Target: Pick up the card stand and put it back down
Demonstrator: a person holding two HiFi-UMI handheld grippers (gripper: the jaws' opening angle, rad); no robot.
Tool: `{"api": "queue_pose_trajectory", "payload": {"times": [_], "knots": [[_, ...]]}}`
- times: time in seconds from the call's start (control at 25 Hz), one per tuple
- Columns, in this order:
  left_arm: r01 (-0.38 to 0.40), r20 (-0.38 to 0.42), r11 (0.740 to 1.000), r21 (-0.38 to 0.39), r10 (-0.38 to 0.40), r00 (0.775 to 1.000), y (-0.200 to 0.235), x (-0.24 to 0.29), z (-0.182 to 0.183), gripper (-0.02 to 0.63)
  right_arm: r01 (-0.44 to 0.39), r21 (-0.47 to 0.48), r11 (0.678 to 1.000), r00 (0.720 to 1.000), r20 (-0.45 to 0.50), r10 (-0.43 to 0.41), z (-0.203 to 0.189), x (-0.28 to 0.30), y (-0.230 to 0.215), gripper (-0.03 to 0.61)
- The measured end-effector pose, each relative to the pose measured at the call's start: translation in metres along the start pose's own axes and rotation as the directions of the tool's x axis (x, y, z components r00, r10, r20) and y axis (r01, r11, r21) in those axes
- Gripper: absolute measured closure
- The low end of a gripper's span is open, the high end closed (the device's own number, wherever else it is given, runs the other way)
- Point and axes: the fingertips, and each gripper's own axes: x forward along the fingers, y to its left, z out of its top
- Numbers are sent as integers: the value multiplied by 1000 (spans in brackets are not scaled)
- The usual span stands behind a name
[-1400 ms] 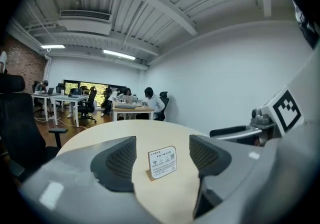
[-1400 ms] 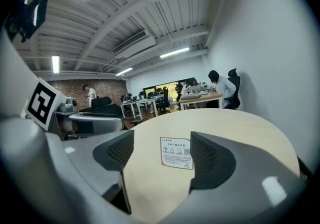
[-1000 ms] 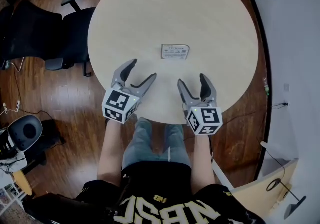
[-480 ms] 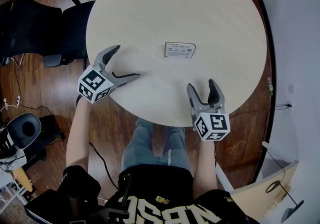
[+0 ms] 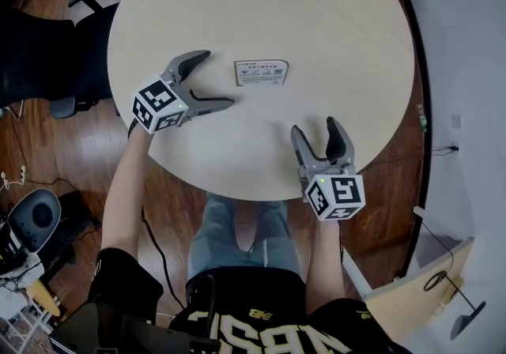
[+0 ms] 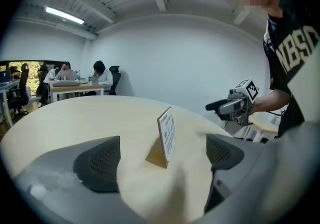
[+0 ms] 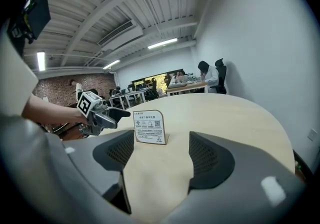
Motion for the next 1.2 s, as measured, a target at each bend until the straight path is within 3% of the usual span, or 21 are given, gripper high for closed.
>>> {"api": "queue_pose_trajectory", "payload": {"times": [0.16,0.4,0.44,0.6,0.68,0.96,1.2], "knots": [[56,17,998,-6,-56,998,-3,51,12,97,8,19,1000,999,34,-9,13,3,-6,230],[147,11,989,-10,-147,989,-18,102,16,236,-13,18,1000,999,53,12,21,11,-1,230],[153,14,988,-12,-153,988,-19,107,16,273,-14,17,1000,999,53,13,22,11,-1,230],[180,22,984,-18,-179,984,-29,119,19,519,-16,19,1000,998,57,15,23,6,-5,230],[209,24,978,-25,-208,978,-38,125,21,588,-15,23,1000,998,57,14,23,4,-8,230],[271,31,961,-63,-269,963,-54,121,38,594,-26,23,999,996,82,24,41,6,-2,230],[217,99,976,-35,-212,972,-42,74,103,592,-44,-15,999,987,155,46,99,11,21,230]]}}
